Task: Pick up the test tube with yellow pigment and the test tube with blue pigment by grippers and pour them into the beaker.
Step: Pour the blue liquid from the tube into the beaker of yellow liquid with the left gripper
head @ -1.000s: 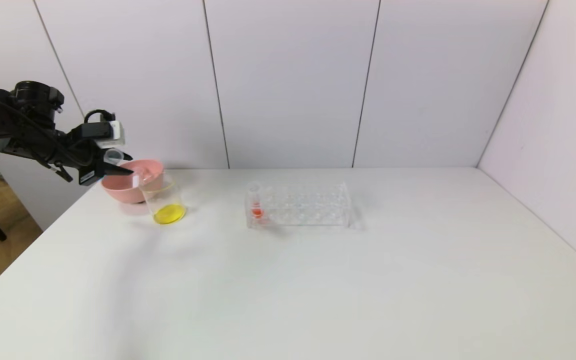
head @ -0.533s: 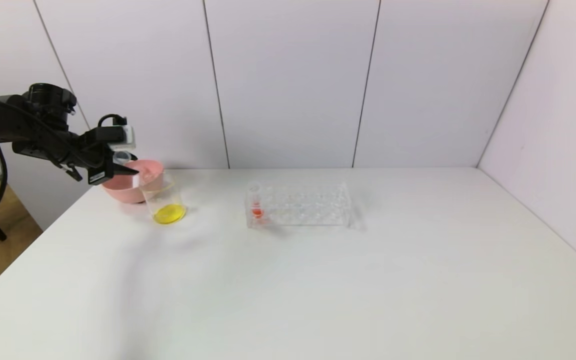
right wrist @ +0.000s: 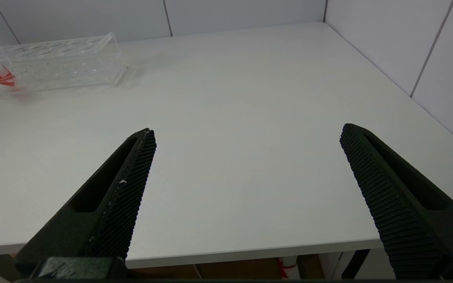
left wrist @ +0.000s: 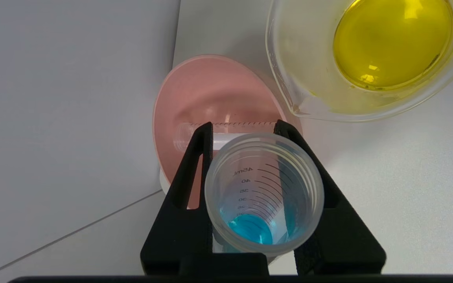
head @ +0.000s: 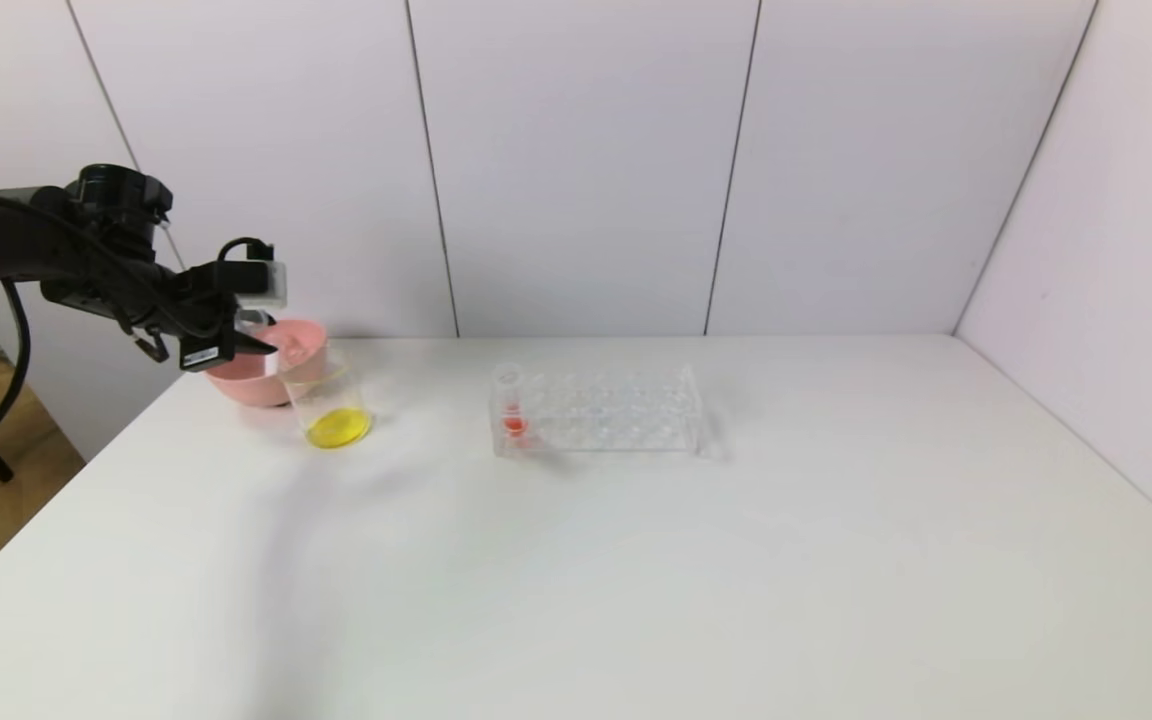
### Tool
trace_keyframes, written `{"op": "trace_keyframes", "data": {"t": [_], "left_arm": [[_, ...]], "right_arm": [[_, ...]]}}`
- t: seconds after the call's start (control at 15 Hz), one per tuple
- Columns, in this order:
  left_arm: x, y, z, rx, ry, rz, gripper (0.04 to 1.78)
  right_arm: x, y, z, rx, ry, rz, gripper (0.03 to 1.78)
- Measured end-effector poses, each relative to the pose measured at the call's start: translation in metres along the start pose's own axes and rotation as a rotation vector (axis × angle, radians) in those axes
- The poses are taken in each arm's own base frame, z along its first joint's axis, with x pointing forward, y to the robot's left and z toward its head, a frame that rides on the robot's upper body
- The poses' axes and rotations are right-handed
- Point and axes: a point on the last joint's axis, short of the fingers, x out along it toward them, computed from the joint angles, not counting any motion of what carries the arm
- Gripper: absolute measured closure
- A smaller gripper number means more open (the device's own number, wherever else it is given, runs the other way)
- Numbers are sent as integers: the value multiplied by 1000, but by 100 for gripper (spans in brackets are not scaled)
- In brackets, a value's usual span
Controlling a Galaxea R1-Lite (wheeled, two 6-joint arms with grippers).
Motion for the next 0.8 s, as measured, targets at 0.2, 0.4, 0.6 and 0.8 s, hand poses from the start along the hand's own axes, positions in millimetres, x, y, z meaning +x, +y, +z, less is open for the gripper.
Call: {"op": "trace_keyframes", "data": {"t": [0.2, 0.4, 0.6, 0.8], "left_arm": [[0, 0, 7, 13, 64, 4, 127], [2, -2, 15, 20, 91, -3, 127], [0, -6, 17, 14, 125, -40, 127], [-4, -8, 19, 9, 146, -67, 127]], "right_arm": [[0, 0, 0, 0, 0, 0, 10], [0, 0, 0, 0, 0, 0, 10], [0, 0, 0, 0, 0, 0, 10], [0, 0, 0, 0, 0, 0, 10]]}}
